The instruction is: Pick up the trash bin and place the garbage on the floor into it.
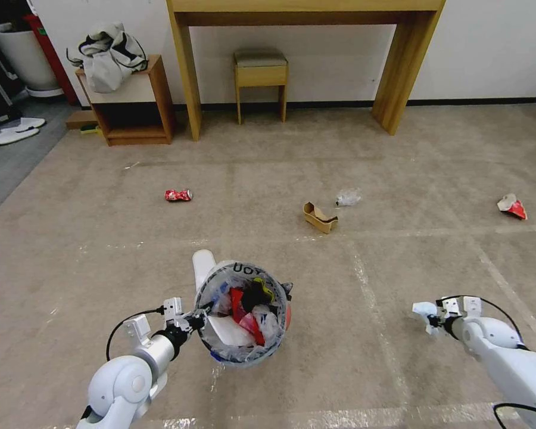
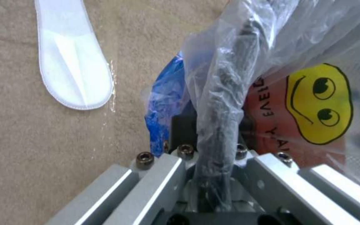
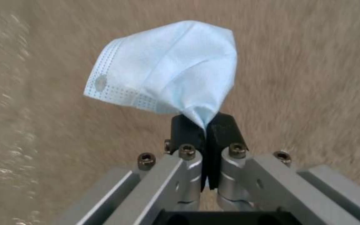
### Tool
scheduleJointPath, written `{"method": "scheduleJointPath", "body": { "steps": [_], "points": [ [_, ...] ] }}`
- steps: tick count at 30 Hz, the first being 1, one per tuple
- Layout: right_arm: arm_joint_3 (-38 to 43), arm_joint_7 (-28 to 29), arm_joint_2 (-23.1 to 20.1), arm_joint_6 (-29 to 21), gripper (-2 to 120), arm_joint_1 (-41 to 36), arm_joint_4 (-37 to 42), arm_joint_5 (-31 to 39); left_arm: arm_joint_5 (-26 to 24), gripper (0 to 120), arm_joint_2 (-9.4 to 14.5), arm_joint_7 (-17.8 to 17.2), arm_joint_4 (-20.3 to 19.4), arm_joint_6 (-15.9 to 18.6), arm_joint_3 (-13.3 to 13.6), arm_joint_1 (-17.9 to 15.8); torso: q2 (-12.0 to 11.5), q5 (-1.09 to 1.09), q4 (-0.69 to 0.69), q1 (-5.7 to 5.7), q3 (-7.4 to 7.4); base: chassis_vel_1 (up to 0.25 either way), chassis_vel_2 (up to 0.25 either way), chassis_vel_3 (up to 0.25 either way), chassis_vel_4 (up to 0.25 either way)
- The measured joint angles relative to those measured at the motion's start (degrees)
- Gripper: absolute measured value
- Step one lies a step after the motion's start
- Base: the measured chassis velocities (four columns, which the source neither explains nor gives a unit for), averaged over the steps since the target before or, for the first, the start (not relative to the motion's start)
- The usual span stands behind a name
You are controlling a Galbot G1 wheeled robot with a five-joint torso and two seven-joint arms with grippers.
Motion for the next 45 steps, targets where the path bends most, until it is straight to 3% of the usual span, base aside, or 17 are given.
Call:
{"method": "scheduleJointPath", "body": {
  "steps": [6, 10, 16, 18, 19, 22, 28, 39, 45],
  "points": [
    [2.0, 2.6, -3.2, 0.5, 0, -2.4, 10.7, 3.4, -0.3, 0, 0.0, 0.0, -0.5, 0.0, -0.9, 0.2, 0.0, -0.04, -0.01, 0.00, 0.00, 0.000, 0.000, 0.000, 0.000],
    [3.1, 3.3, -4.6, 0.7, 0, -3.4, 18.5, 4.5, -0.6, 0, 0.0, -0.1, -1.3, 0.0, -2.2, 0.9, 0.0, 0.00, 0.06, 0.00, 0.00, 0.000, 0.000, 0.000, 0.000],
    [8.3, 3.4, -5.0, 2.5, 0, -6.7, 28.9, 4.7, -1.6, 0, 0.4, -0.9, -2.0, 0.1, -2.5, 0.9, 0.0, 0.00, -0.01, 0.00, 0.00, 0.000, 0.000, 0.000, 0.000],
    [11.8, 0.0, -4.3, 7.4, 0, -9.3, 35.4, 4.4, -2.8, 0, 0.9, -1.8, -2.5, 0.7, -2.4, 0.6, 0.0, -0.02, 0.00, 0.00, 0.00, 0.000, 0.000, 0.000, 0.000],
    [11.8, 0.0, -4.3, 7.4, 0, -9.3, 35.4, 4.4, -2.8, 0, 0.9, -1.8, -2.5, 0.7, -2.4, 0.6, 0.0, -0.02, 0.00, 0.00, 0.00, 0.000, 0.000, 0.000, 0.000],
    [14.5, -7.9, -3.2, 14.7, 0, -12.6, 43.2, 4.6, -4.0, 0, 1.6, -2.8, -3.3, 1.5, -2.0, 0.7, 0.0, -0.02, 0.01, 0.00, 0.00, 0.000, 0.000, 0.000, 0.000],
    [13.4, -16.2, -1.3, 23.2, 0, -13.9, 52.4, 9.4, -4.3, 0, 2.3, -3.7, -3.9, 2.8, -1.6, 1.5, 0.0, -0.01, 0.02, 0.00, 0.00, 0.000, 0.000, 0.000, 0.000],
    [6.7, -23.4, -2.3, 25.8, 0, -11.2, 66.4, 16.1, -5.0, 0, 2.4, -6.5, -4.4, 4.4, 0.0, 1.1, 0.0, -0.02, 0.01, -0.01, 0.00, 0.000, 0.000, 0.000, 0.000],
    [3.5, -27.1, -2.5, 24.9, 0, -12.1, 68.4, 14.5, -5.3, 0, 2.2, -7.9, -4.7, 5.0, 0.7, 0.9, 0.0, 0.00, 0.01, -0.01, 0.00, 0.000, 0.000, 0.000, 0.000]
  ]
}}
